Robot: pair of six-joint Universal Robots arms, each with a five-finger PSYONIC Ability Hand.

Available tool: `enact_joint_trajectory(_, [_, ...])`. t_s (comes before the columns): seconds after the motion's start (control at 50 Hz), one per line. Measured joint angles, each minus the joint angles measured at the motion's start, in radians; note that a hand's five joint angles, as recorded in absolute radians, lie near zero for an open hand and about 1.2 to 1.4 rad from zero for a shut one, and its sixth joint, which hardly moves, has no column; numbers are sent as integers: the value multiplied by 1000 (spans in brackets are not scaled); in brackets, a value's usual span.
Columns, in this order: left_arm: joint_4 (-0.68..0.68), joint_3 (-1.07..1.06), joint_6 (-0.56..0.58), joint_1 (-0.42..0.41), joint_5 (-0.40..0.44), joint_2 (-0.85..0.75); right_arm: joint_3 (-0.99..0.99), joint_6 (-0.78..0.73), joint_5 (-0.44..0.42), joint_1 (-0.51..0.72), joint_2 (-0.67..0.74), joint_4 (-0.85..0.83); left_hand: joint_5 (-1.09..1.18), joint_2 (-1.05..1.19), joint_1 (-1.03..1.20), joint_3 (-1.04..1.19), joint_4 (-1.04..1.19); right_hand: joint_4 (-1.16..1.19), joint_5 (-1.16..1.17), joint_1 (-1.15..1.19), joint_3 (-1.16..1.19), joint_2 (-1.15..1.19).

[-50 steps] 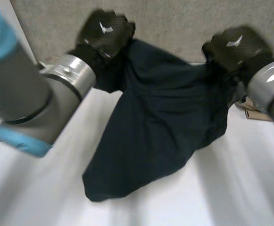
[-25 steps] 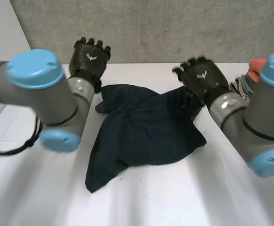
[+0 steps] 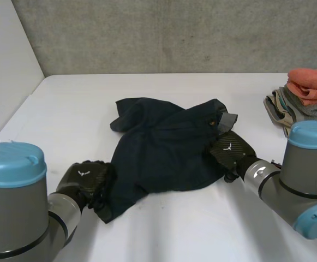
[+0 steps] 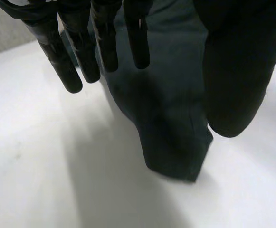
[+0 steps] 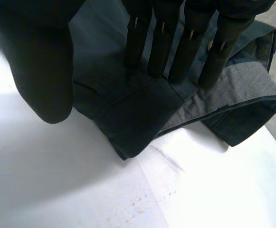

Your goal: Fold the laundry.

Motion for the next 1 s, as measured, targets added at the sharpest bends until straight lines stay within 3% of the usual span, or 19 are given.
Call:
enact_joint_trajectory(0.04, [5,1,-1,0,-1,-17,-14,-1,3,2,24,-20,-16,-15,-17,-15,-17,95,92,104,94,95])
enact_joint_trajectory(0.1, [20,4,0,-2,-2,-51,-34,1,9,5,52,-43,-40,-39,-35,-39,-38,436,419,421,433,445])
enact_joint_trajectory(0.16, [45,9,3,-4,-7,-87,-47,7,16,6,65,-62,-40,-39,-35,-39,-38,582,562,489,577,571])
enact_joint_trajectory(0.26, [102,21,10,-7,-21,-134,-39,13,30,2,45,-72,-17,-27,-27,-26,-19,594,567,489,584,571])
enact_joint_trajectory(0.32, [139,30,14,-8,-39,-156,-24,15,37,0,24,-72,134,119,135,119,131,596,567,489,584,571])
enact_joint_trajectory(0.36, [169,43,17,-8,-58,-173,-7,17,40,-2,6,-71,447,442,446,441,454,596,567,489,584,571])
enact_joint_trajectory(0.38, [174,46,17,-8,-62,-177,-6,18,40,-2,4,-70,447,442,446,441,454,596,567,489,584,571])
enact_joint_trajectory(0.4, [188,54,19,-9,-73,-184,4,18,43,-4,-6,-69,665,670,635,665,679,596,567,489,584,571])
enact_joint_trajectory(0.42, [195,60,21,-9,-80,-186,8,19,44,-4,-11,-68,706,705,664,709,724,596,568,489,584,571])
enact_joint_trajectory(0.6, [211,100,97,-36,-107,-102,16,18,73,-25,-154,-3,743,754,684,756,772,597,572,489,584,571])
enact_joint_trajectory(0.76, [176,103,249,-70,-99,114,-61,13,85,-49,-348,274,743,762,684,756,772,597,579,490,584,571])
enact_joint_trajectory(0.86, [76,139,338,-92,-90,244,-165,6,80,-72,-487,535,743,763,684,761,773,597,579,489,587,571])
enact_joint_trajectory(1.0, [-10,247,383,-115,-53,344,-236,-18,69,-91,-620,683,758,764,698,761,776,597,583,490,587,571])
